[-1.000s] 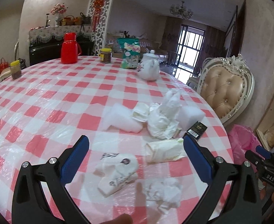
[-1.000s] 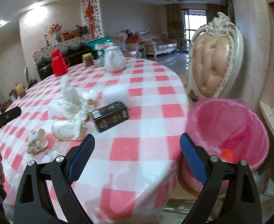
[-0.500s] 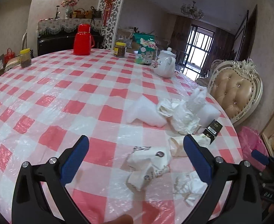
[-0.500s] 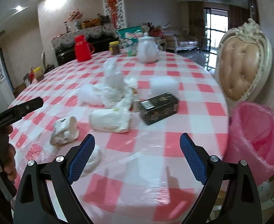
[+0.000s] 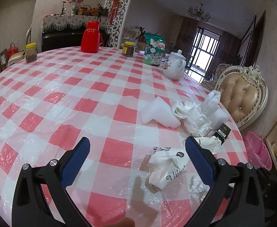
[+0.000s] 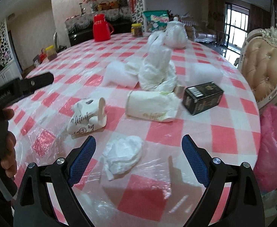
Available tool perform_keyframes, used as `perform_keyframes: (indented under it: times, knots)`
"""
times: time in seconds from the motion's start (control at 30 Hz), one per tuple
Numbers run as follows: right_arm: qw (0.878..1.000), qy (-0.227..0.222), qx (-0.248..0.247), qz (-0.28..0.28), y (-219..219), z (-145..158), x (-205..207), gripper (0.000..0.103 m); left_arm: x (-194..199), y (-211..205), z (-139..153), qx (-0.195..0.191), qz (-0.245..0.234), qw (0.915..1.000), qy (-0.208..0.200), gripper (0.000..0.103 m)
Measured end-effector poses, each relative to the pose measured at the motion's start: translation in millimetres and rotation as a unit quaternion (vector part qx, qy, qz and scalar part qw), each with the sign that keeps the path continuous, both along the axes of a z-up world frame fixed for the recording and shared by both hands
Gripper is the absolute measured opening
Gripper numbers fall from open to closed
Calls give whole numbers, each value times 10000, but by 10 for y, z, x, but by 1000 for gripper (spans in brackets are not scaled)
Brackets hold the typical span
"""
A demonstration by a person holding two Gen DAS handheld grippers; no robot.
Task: Collect trash
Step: 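Grasp crumpled tissue with right tool while left tool grasps white paper cup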
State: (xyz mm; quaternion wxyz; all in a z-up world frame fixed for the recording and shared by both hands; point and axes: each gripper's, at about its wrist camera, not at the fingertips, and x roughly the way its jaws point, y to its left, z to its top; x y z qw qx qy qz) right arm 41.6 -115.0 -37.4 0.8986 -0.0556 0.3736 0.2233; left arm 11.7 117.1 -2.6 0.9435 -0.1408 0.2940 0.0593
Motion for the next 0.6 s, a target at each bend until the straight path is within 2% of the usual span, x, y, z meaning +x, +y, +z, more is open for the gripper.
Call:
perform_keyframes:
  times: [0.2,0.4,0.47,0.53,0.6]
  knots:
    - [9994,170,-275,110,161,-115,35,86,-9,39,-8,-34,-5,10000,10,97]
    - [9982,356,-429,228,262,-212,63,62,1,42,-12,-57,-72,9999,42,97]
    - [9977,444,-425,296,278,-238,75,46,16,31,-24,-58,-99,9999,70,97]
    - [9974,482,-399,358,285,-243,77,37,30,18,-40,-59,-124,9999,104,97]
    - [9977,456,-334,376,264,-214,76,36,51,-6,-54,-67,-162,9997,141,97]
